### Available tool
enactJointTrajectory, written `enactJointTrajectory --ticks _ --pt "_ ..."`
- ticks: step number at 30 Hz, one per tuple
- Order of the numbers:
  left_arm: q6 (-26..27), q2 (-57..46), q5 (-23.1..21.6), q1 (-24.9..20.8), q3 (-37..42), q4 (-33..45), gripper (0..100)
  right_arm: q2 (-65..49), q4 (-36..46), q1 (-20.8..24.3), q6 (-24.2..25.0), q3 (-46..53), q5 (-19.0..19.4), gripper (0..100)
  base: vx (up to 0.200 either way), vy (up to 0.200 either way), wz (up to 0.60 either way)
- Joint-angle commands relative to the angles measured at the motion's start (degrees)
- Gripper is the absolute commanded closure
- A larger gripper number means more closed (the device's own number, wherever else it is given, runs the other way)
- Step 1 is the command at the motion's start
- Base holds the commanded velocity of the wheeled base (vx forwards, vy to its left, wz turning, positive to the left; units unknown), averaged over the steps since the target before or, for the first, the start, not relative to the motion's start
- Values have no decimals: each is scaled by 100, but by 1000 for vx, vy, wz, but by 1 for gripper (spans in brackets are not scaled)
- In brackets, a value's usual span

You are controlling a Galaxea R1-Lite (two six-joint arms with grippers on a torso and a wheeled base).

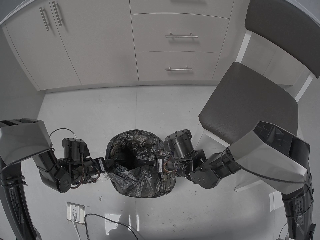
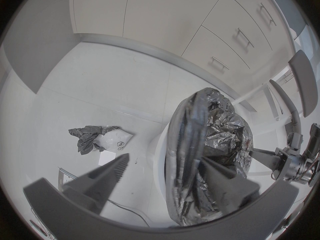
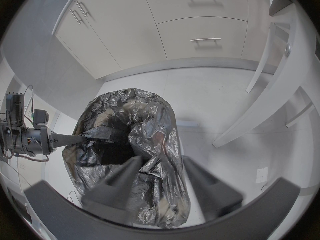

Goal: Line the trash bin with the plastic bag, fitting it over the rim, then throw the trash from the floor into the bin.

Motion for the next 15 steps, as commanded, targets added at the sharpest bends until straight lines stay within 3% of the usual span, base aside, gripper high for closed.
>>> enactJointTrajectory --ticks 1,15 --pt "-1 -35 6 3 50 -6 0 -8 -19 18 -3 10 -1 0 0 0 0" --pt "-27 0 155 91 33 -182 0 -34 -19 -18 -12 -122 -282 0 0 0 0"
